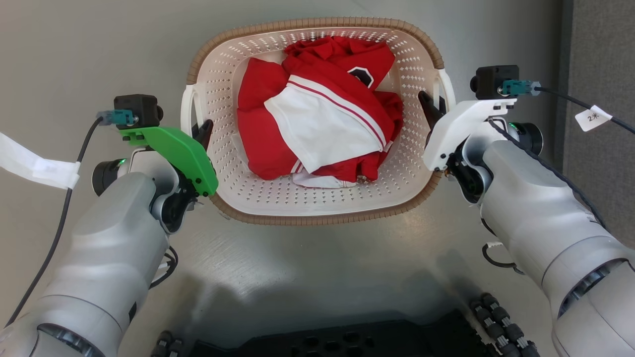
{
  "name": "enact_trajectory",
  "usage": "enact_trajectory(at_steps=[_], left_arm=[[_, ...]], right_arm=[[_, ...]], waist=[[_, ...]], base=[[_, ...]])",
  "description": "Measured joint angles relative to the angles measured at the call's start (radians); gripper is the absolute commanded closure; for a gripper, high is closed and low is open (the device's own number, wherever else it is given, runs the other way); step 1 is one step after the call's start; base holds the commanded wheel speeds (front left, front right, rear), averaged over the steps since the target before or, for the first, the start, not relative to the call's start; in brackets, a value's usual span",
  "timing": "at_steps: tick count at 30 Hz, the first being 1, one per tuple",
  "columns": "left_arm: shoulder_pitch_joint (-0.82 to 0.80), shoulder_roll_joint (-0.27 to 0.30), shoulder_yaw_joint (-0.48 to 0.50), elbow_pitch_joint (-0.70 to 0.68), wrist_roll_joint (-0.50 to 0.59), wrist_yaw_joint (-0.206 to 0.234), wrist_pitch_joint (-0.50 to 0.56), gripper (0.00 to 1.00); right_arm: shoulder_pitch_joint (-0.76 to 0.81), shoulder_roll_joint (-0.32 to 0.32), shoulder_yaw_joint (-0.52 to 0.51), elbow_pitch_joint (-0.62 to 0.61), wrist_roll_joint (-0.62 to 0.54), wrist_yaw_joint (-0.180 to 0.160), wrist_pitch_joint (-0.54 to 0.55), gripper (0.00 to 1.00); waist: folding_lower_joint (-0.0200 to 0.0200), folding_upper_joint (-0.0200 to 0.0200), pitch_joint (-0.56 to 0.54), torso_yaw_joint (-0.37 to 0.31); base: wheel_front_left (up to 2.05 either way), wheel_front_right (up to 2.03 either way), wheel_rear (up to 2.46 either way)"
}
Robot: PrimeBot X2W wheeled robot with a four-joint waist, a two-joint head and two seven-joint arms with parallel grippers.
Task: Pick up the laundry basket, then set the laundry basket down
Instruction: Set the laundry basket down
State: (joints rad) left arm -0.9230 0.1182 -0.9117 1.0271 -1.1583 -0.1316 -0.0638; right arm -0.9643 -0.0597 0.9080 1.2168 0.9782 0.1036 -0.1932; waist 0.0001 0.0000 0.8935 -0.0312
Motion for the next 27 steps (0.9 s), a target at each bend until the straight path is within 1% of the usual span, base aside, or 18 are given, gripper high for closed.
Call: enact_trajectory(at_steps=[16, 17, 18, 19, 20, 21, 22, 23, 27], left_arm=[[-0.005, -0.002, -0.019, 0.002, -0.008, 0.0, -0.003, 1.0], [-0.005, -0.002, -0.02, 0.002, -0.009, 0.0, -0.005, 0.91], [-0.005, -0.002, -0.021, 0.002, -0.01, 0.0, -0.009, 0.67], [-0.005, -0.001, -0.021, 0.002, -0.011, 0.0, -0.012, 0.63], [-0.005, -0.001, -0.021, 0.002, -0.013, 0.0, -0.013, 0.6], [-0.005, -0.001, -0.023, 0.002, -0.015, 0.0, -0.013, 0.5], [-0.005, -0.001, -0.024, 0.002, -0.018, 0.0, -0.013, 0.11], [-0.005, -0.001, -0.025, 0.002, -0.018, 0.0, -0.013, 0.0], [-0.006, 0.0, -0.027, 0.004, -0.021, 0.0, -0.013, 0.0]], right_arm=[[-0.007, 0.001, -0.006, 0.012, 0.009, -0.001, -0.009, 1.0], [-0.008, 0.001, -0.006, 0.012, 0.009, -0.001, -0.01, 0.92], [-0.008, 0.002, -0.006, 0.013, 0.009, -0.001, -0.013, 0.79], [-0.008, 0.002, -0.006, 0.014, 0.011, -0.006, -0.018, 0.71], [-0.009, 0.002, -0.007, 0.015, 0.015, -0.01, -0.018, 0.59], [-0.009, -0.001, -0.009, 0.017, 0.017, -0.01, -0.018, 0.39], [-0.009, -0.004, -0.01, 0.02, 0.017, -0.011, -0.019, 0.07], [-0.009, -0.004, -0.011, 0.02, 0.017, -0.014, -0.019, 0.0], [-0.01, -0.001, -0.011, 0.021, 0.018, -0.017, -0.019, 0.0]], waist=[[0.0, 0.0, 0.014, 0.005], [0.0, 0.0, 0.015, 0.005], [0.0, 0.0, 0.015, 0.004], [0.0, 0.0, 0.015, 0.004], [-0.0001, 0.0, 0.014, 0.004], [0.0, 0.0, 0.014, 0.003], [-0.0001, 0.0, 0.013, 0.003], [0.0, 0.0, 0.013, 0.002], [0.0, 0.0, 0.01, 0.0]], base=[[0.0, 0.0, 0.0], [0.0, 0.0, 0.0], [0.0, 0.0, 0.0], [0.0, 0.0, 0.0], [0.0, 0.0, 0.0], [0.0, 0.0, 0.0], [0.0, 0.0, 0.0], [0.0, 0.0, 0.0], [0.0, 0.0, 0.0]])
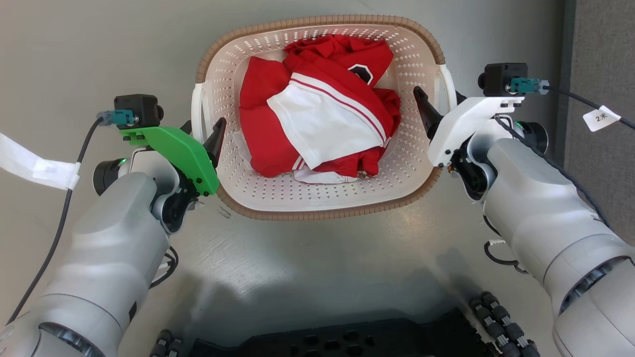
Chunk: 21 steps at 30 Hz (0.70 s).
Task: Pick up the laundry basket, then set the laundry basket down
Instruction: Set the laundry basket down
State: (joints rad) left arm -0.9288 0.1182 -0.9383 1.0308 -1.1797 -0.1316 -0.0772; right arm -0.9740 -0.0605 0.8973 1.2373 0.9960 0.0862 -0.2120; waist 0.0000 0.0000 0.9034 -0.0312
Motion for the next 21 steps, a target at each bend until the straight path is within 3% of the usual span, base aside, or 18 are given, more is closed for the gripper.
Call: enact_trajectory(at_steps=[21], left_arm=[[0.002, 0.001, -0.031, 0.023, -0.014, 0.0, -0.012, 0.0]], right_arm=[[0.018, -0.001, 0.003, 0.003, 0.037, -0.007, 0.0, 0.0]], waist=[[0.0, 0.0, -0.058, -0.003]], base=[[0.0, 0.0, 0.0]])
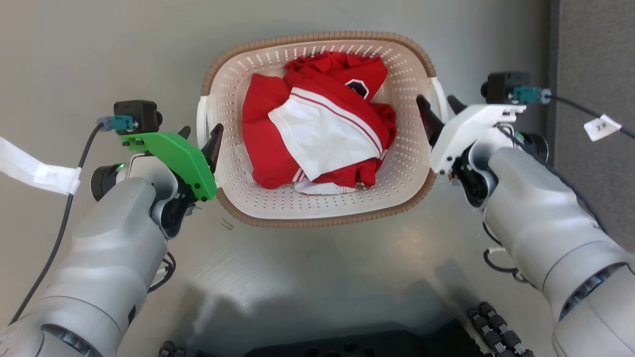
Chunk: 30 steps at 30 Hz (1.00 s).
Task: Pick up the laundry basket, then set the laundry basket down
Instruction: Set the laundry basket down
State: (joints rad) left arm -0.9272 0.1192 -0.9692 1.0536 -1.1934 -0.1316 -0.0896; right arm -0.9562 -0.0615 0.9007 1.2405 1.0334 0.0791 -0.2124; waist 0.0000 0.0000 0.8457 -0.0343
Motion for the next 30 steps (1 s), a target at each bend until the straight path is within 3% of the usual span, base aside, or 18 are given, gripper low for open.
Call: enact_trajectory(at_steps=[30], left_arm=[[0.207, 0.007, -0.067, 0.007, -0.015, 0.0, -0.132, 0.0]], right_arm=[[0.211, 0.002, 0.038, 0.017, 0.013, 0.021, -0.02, 0.0]], waist=[[-0.0001, 0.0, -0.369, -0.014]], base=[[0.0, 0.0, 0.0]])
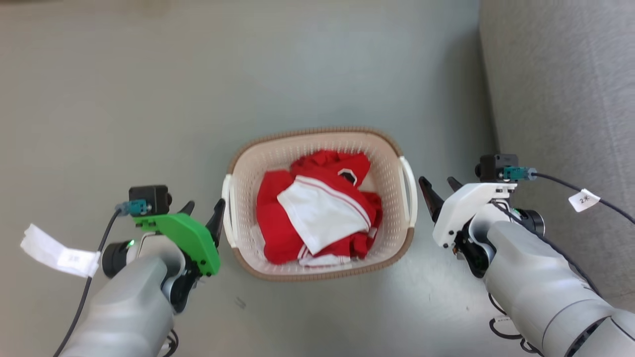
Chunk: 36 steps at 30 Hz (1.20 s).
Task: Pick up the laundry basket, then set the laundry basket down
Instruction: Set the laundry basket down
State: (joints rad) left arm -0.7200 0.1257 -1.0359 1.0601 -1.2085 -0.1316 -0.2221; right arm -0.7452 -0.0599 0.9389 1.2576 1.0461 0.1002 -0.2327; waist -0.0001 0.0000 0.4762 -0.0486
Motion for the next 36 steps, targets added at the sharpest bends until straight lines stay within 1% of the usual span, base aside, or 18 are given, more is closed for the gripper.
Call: enact_trajectory(at_steps=[1, 15, 20, 24, 28, 29, 33, 36], left_arm=[[0.006, 0.002, 0.0, 0.002, 0.0, 0.0, 0.0, 0.0], [0.05, 0.016, 0.015, 0.021, 0.001, 0.0, -0.026, 0.0], [0.051, 0.018, 0.04, 0.001, 0.015, 0.0, -0.026, 0.0], [0.051, 0.031, 0.113, -0.037, 0.037, 0.0, -0.026, 0.0], [0.052, 0.065, 0.17, -0.07, 0.066, 0.0, -0.026, 0.0], [0.053, 0.068, 0.181, -0.078, 0.072, 0.002, -0.026, 0.0], [0.075, 0.08, 0.229, -0.125, 0.123, 0.011, -0.026, 0.0], [0.091, 0.095, 0.273, -0.169, 0.158, 0.027, -0.026, 0.0]], right_arm=[[0.003, 0.0, 0.002, 0.0, -0.001, 0.004, 0.0, 0.0], [0.028, 0.0, 0.018, -0.001, -0.025, 0.005, -0.01, 0.0], [0.031, -0.009, 0.012, -0.017, -0.033, 0.005, -0.014, 0.0], [0.031, -0.036, -0.021, -0.071, -0.055, 0.002, -0.014, 0.0], [0.03, -0.055, -0.061, -0.135, -0.072, -0.023, -0.015, 0.0], [0.03, -0.06, -0.068, -0.15, -0.078, -0.024, -0.015, 0.0], [0.033, -0.083, -0.109, -0.215, -0.115, -0.052, -0.015, 0.0], [0.043, -0.096, -0.142, -0.276, -0.143, -0.071, -0.015, 0.0]], waist=[[0.0, 0.0, -0.014, 0.0], [0.0, 0.0, -0.19, -0.009], [0.0, 0.0, -0.246, -0.01], [0.0, 0.0, -0.286, -0.01], [0.0, 0.0, -0.319, -0.008], [0.0, 0.0, -0.326, -0.007], [0.0, 0.0, -0.349, -0.002], [0.0, 0.0, -0.365, 0.002]], base=[[0.0, 0.0, 0.0], [0.0, 0.0, 0.0], [0.0, 0.0, 0.0], [0.0, 0.0, 0.0], [0.0, 0.0, 0.0], [0.0, 0.0, 0.0], [0.0, 0.0, 0.0], [0.0, 0.0, 0.0]])
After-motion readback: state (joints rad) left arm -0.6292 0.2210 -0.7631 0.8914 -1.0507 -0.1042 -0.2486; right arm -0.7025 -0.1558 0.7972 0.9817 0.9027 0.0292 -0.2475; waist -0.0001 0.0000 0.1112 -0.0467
